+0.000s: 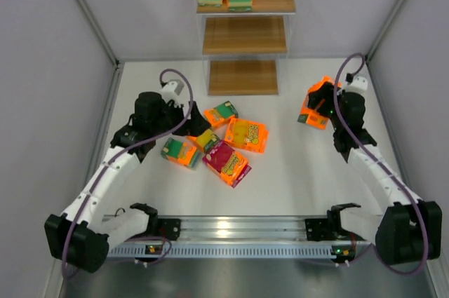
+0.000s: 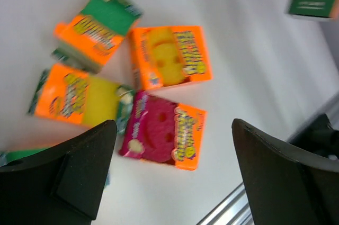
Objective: Place and organize the cleaning sponges onto the shelf
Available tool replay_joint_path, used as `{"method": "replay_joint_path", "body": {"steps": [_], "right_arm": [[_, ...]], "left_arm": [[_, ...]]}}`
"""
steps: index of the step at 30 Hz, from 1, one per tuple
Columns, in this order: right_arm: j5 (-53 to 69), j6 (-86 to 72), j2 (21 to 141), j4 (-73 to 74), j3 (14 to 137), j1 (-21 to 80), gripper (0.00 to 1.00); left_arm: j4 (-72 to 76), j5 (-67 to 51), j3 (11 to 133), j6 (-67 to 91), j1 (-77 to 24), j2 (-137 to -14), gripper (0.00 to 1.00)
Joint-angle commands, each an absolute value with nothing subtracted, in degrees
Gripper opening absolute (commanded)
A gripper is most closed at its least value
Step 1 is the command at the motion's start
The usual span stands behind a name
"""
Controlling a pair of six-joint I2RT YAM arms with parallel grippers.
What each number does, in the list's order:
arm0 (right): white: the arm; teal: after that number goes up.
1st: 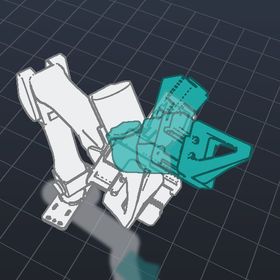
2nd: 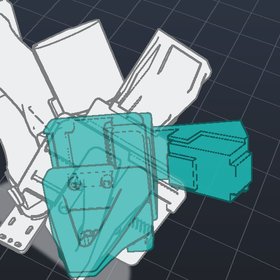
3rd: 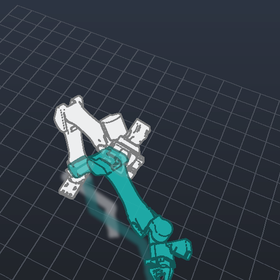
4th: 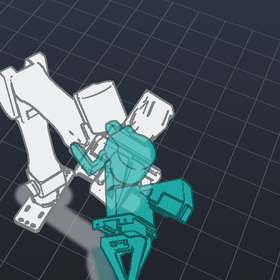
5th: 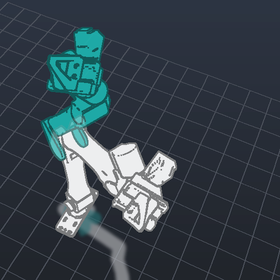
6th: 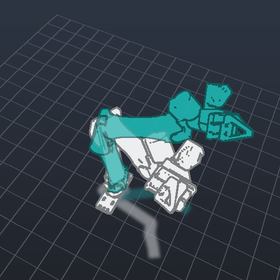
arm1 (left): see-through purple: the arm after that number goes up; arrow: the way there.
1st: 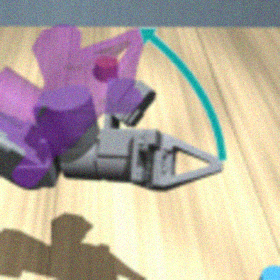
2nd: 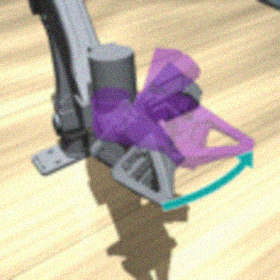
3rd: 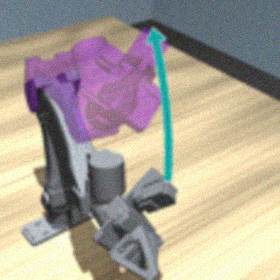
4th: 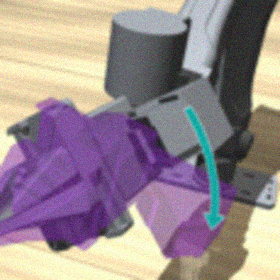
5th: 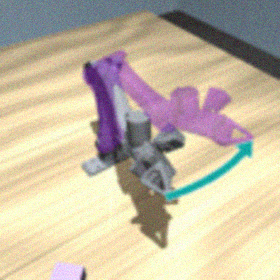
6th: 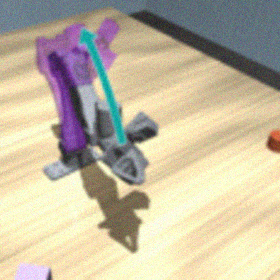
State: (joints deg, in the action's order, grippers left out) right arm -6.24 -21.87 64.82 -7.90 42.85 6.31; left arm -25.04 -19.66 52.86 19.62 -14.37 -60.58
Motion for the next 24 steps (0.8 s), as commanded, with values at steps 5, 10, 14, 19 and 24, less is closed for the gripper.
{"method": "replay_joint_path", "body": {"steps": [5, 10, 14, 19, 24], "right_arm": [[-19.9, -45.9, 53.9, -3.3, 41.0, 19.7, 0.49], [-30.2, -55.8, 50.8, 4.2, 43.6, 28.8, 0.47], [-35.1, -55.7, 51.1, 9.6, 46.8, 32.8, 0.48], [-38.1, -55.7, 50.1, 9.3, 45.5, 35.1, 0.49], [-38.5, -54.9, 49.6, 8.4, 45.0, 35.2, 0.50]], "left_arm": [[-5.9, -13.2, 57.3, 23.4, -34.9, -63.8, 0.96], [-0.6, -1.0, 64.4, 24.4, -46.6, -74.6, 0.94], [-0.6, 4.5, 69.6, 23.3, -52.4, -80.4, 0.95], [-0.6, 4.4, 70.9, 25.0, -55.3, -82.8, 0.95], [-0.6, 4.8, 72.2, 25.8, -55.9, -84.7, 0.96]]}}
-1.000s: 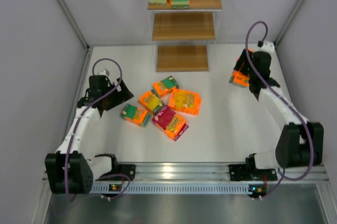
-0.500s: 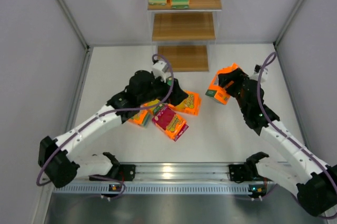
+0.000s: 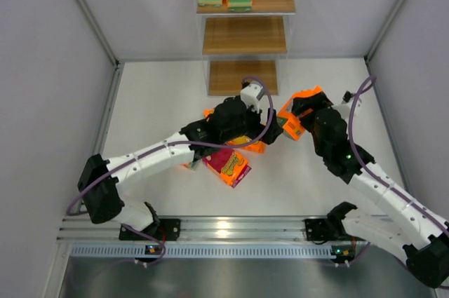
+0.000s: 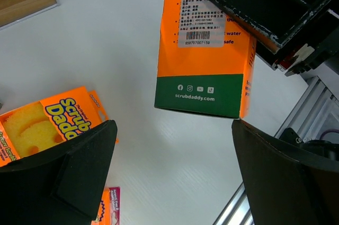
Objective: Place and organize the cleaning sponges onto the shelf
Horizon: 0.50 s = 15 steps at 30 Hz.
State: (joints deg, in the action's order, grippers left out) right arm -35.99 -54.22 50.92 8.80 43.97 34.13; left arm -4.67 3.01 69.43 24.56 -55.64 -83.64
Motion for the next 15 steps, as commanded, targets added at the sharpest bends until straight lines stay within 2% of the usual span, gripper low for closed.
{"method": "replay_joint_path", "body": {"steps": [1, 8, 13, 15], "right_arm": [[-38.1, -55.4, 49.8, 8.0, 45.0, 35.2, 0.50], [-34.7, -56.0, 52.1, 6.2, 45.3, 35.7, 0.50], [-33.1, -56.8, 51.5, 3.8, 44.5, 35.8, 0.50], [-32.8, -56.7, 51.2, 3.4, 44.3, 35.9, 0.50]], "left_arm": [[-0.6, 3.9, 73.1, 25.5, -55.9, -85.7, 0.96], [1.4, -4.7, 76.3, 26.0, -56.0, -89.9, 0.96], [1.5, 1.9, 76.2, 27.1, -55.9, -89.7, 0.98], [3.5, 0.3, 76.2, 28.3, -55.5, -89.7, 0.98]]}}
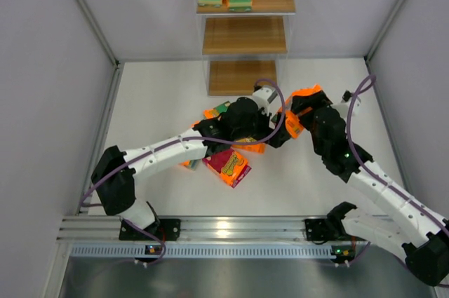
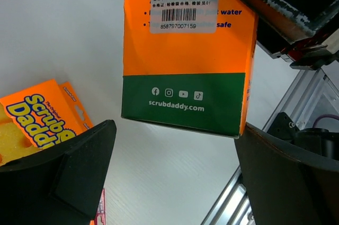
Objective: Place and organize the cleaning sponges onto the shelf
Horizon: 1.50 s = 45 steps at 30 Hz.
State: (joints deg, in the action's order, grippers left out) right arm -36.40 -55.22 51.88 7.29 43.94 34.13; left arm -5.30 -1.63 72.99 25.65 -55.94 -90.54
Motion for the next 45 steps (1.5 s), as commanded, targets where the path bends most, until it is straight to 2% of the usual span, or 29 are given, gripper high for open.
{"method": "replay_joint_path", "body": {"steps": [1, 5, 12, 18, 24, 30, 37, 40, 43, 45], "right_arm": [[-32.8, -56.5, 51.2, 3.5, 44.0, 35.9, 0.50], [-33.7, -54.8, 50.7, 2.6, 43.4, 35.9, 0.51], [-31.3, -51.8, 51.3, 1.6, 43.9, 35.9, 0.51], [-32.2, -52.7, 51.2, 3.0, 43.5, 35.9, 0.51], [-29.7, -51.5, 51.6, 2.3, 45.9, 35.7, 0.50], [-26.4, -52.3, 52.6, 1.8, 46.5, 35.8, 0.50], [-22.3, -50.4, 51.2, 4.2, 48.6, 35.8, 0.53], [-20.6, -50.6, 50.5, 5.0, 48.5, 35.8, 0.53], [-19.2, -50.8, 50.0, 6.0, 48.3, 35.8, 0.56], [-18.0, -50.5, 49.9, 7.4, 48.9, 35.8, 0.63]], "left_arm": [[4.3, -4.1, 76.2, 29.3, -55.1, -89.7, 0.98], [7.2, -9.9, 75.5, 30.1, -54.9, -89.5, 0.98], [9.1, -9.3, 73.7, 29.5, -54.5, -88.0, 0.98], [10.3, -15.7, 72.4, 29.5, -51.5, -86.2, 0.98], [10.2, -9.5, 72.1, 29.3, -51.2, -86.2, 0.98], [10.1, -14.6, 73.1, 28.0, -50.7, -88.8, 0.93], [10.1, -13.3, 71.5, 26.3, -50.2, -89.6, 0.92], [10.2, -14.8, 72.1, 26.1, -49.7, -90.9, 0.84], [10.3, -16.1, 72.9, 25.4, -49.6, -91.5, 0.68], [10.3, -16.5, 72.9, 24.2, -49.6, -91.4, 0.58]]}}
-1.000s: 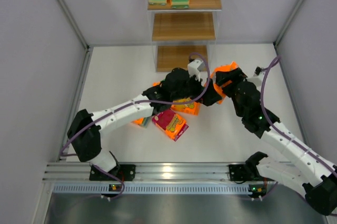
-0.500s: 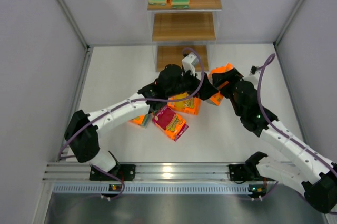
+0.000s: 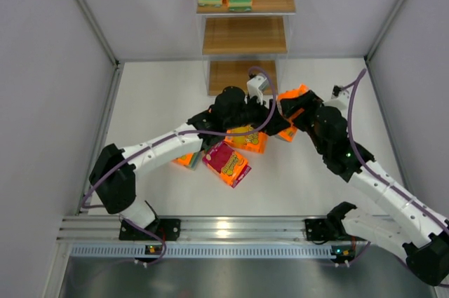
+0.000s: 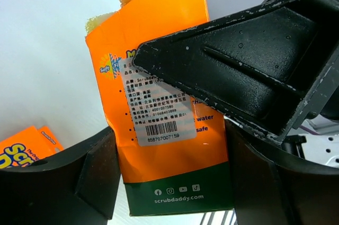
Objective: Place and organize the cleaning sponges onto the shelf
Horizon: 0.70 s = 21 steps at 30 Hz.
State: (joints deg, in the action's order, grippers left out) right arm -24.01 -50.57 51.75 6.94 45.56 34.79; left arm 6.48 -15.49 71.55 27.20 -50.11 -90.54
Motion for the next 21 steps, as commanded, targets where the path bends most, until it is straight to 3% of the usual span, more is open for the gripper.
{"method": "replay_joint_path", "body": {"steps": [1, 6, 10, 12, 17, 21], "right_arm": [[-17.8, -50.3, 50.0, 8.5, 49.5, 35.8, 0.66], [-13.4, -47.9, 51.3, 23.0, 58.9, 33.4, 0.99], [6.1, -42.6, 53.2, 35.1, 69.0, 22.4, 0.99], [10.1, -37.5, 53.8, 39.0, 73.0, 14.2, 0.99], [29.1, -29.5, 56.6, 46.6, 75.8, -1.8, 0.99], [39.6, -28.3, 58.5, 42.8, 73.8, -4.3, 0.99]], "left_arm": [[10.3, -16.8, 72.8, 23.7, -49.5, -91.2, 0.56], [10.3, -20.8, 71.7, 17.9, -47.8, -89.5, 0.52], [10.3, -26.1, 69.4, 8.5, -45.7, -87.6, 0.52], [10.3, -30.4, 68.6, 5.4, -44.7, -87.1, 0.52], [13.4, -40.1, 65.0, 1.7, -40.0, -85.1, 0.46], [14.9, -41.8, 61.4, -8.5, -39.8, -81.6, 0.46]]}}
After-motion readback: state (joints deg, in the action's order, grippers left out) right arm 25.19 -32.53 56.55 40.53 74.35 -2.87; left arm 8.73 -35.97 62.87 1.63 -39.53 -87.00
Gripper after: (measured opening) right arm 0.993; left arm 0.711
